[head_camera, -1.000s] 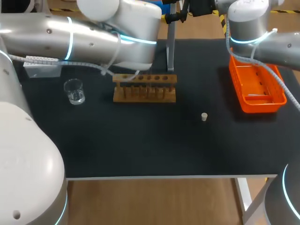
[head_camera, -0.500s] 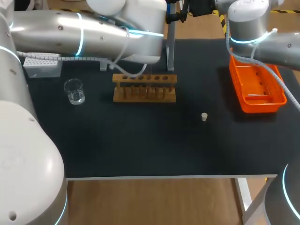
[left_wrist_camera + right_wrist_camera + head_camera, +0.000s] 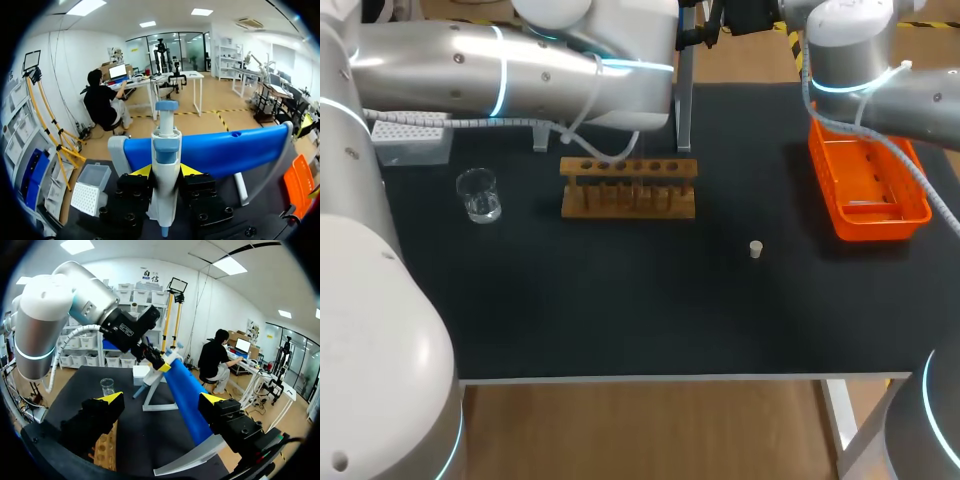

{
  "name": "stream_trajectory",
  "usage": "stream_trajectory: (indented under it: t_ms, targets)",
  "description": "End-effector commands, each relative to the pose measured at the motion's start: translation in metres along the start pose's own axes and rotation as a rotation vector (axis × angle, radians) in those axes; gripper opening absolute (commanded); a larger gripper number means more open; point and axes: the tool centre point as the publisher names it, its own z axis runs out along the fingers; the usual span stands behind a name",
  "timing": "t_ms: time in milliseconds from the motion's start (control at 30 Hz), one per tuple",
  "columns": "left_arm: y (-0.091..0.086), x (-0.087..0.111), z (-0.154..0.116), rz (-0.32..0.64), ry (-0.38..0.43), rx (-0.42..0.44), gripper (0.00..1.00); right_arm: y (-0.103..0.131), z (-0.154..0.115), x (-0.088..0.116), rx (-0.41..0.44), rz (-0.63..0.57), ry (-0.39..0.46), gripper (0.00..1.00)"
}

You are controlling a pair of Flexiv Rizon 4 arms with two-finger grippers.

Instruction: Invert the test tube, pick up the pipette, mount the tip to pipette, aspirate from beaker and dispense into the tube, eject the tip, return the pipette, and cap with the stopper.

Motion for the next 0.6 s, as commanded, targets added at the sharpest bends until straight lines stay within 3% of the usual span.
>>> stream_trajectory:
  t_ms: [33,300,333,367,400,433,600]
  targets:
    - [-0.001,0.001,0.003,0.0,-0.002,-0.012,0.0,0.0,-0.001,-0.001,0.003,0.001,0.004,1.0]
    - [0.0,0.001,0.004,-0.007,-0.001,-0.022,0.0,0.0,-0.001,-0.001,0.003,0.001,0.004,1.0]
    - [0.0,0.001,0.004,-0.01,0.0,-0.022,0.15,0.0,-0.001,-0.001,0.003,0.001,0.004,1.0]
    - [0.0,0.002,0.003,-0.014,0.003,-0.02,0.43,0.0,-0.001,-0.001,0.003,0.001,0.004,1.0]
    - [0.0,0.002,0.002,-0.016,0.006,-0.017,0.78,0.0,-0.001,-0.001,0.003,0.001,0.004,1.0]
    - [0.0,0.003,0.0,-0.02,0.008,-0.014,1.0,0.0,-0.001,-0.001,0.003,0.001,0.004,1.0]
    - [-0.001,0.007,-0.011,-0.02,0.021,0.0,1.0,0.0,-0.001,-0.001,0.003,0.001,0.004,1.0]
